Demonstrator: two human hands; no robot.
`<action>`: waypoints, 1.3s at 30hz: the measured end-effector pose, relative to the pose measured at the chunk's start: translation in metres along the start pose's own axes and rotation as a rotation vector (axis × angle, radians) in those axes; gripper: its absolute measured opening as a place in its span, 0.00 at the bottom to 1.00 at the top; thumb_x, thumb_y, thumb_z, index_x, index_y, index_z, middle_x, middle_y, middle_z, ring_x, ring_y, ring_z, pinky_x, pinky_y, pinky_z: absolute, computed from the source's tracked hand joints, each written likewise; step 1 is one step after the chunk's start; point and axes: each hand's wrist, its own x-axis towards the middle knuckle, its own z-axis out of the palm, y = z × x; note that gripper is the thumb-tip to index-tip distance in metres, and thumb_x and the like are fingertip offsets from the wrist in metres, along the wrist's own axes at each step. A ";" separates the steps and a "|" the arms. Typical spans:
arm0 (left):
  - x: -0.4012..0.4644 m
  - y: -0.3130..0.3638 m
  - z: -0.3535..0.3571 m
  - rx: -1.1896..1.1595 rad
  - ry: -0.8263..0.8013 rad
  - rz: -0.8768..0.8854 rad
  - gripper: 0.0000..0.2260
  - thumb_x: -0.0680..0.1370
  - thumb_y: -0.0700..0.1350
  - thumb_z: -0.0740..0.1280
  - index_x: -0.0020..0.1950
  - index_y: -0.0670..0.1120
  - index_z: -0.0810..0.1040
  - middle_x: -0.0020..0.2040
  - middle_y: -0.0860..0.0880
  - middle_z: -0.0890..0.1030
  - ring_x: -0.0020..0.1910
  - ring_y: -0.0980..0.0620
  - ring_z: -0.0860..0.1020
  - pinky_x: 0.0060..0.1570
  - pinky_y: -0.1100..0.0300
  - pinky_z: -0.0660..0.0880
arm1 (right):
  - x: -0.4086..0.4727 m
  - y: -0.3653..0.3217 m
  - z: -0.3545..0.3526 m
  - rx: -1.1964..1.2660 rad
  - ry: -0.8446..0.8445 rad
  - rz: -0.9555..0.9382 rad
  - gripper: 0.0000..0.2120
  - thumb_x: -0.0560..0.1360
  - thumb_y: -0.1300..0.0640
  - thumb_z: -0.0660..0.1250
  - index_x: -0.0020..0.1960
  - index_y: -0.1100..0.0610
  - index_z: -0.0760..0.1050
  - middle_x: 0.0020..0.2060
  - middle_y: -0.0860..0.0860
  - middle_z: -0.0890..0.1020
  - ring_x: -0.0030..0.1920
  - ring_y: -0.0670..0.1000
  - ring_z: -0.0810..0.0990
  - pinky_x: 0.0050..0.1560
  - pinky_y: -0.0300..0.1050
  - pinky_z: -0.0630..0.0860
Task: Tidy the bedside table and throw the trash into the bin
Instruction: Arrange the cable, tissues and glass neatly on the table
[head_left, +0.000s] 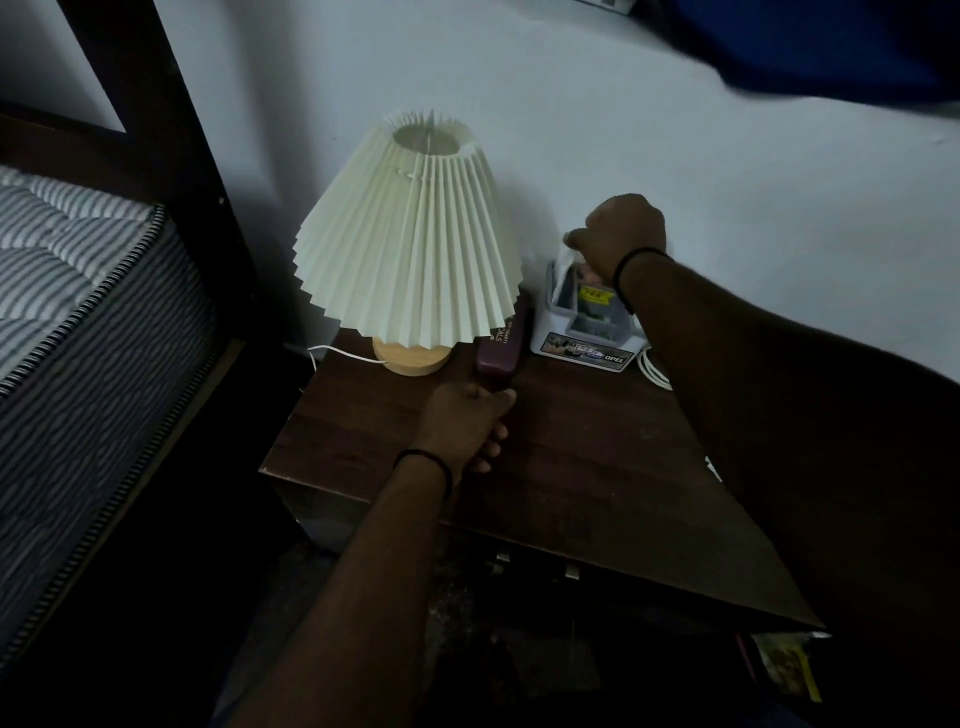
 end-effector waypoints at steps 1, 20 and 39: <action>-0.001 0.000 0.000 0.003 0.000 -0.002 0.11 0.79 0.49 0.67 0.47 0.41 0.77 0.34 0.46 0.77 0.26 0.52 0.72 0.22 0.64 0.70 | 0.000 0.003 0.001 -0.024 0.055 0.000 0.11 0.71 0.54 0.70 0.48 0.61 0.80 0.45 0.55 0.83 0.47 0.54 0.81 0.31 0.35 0.64; 0.000 -0.002 0.003 0.103 0.037 0.009 0.11 0.79 0.49 0.67 0.47 0.40 0.77 0.35 0.44 0.78 0.27 0.51 0.73 0.22 0.63 0.70 | -0.063 0.080 -0.020 0.014 0.394 0.058 0.13 0.77 0.58 0.56 0.50 0.61 0.79 0.53 0.59 0.83 0.57 0.62 0.78 0.54 0.48 0.70; -0.039 -0.033 0.041 1.149 0.281 0.641 0.14 0.75 0.51 0.66 0.58 0.46 0.78 0.55 0.43 0.81 0.54 0.40 0.77 0.50 0.51 0.71 | -0.231 0.140 0.059 0.058 0.119 -0.056 0.12 0.73 0.58 0.64 0.55 0.56 0.79 0.52 0.55 0.83 0.54 0.59 0.80 0.54 0.49 0.76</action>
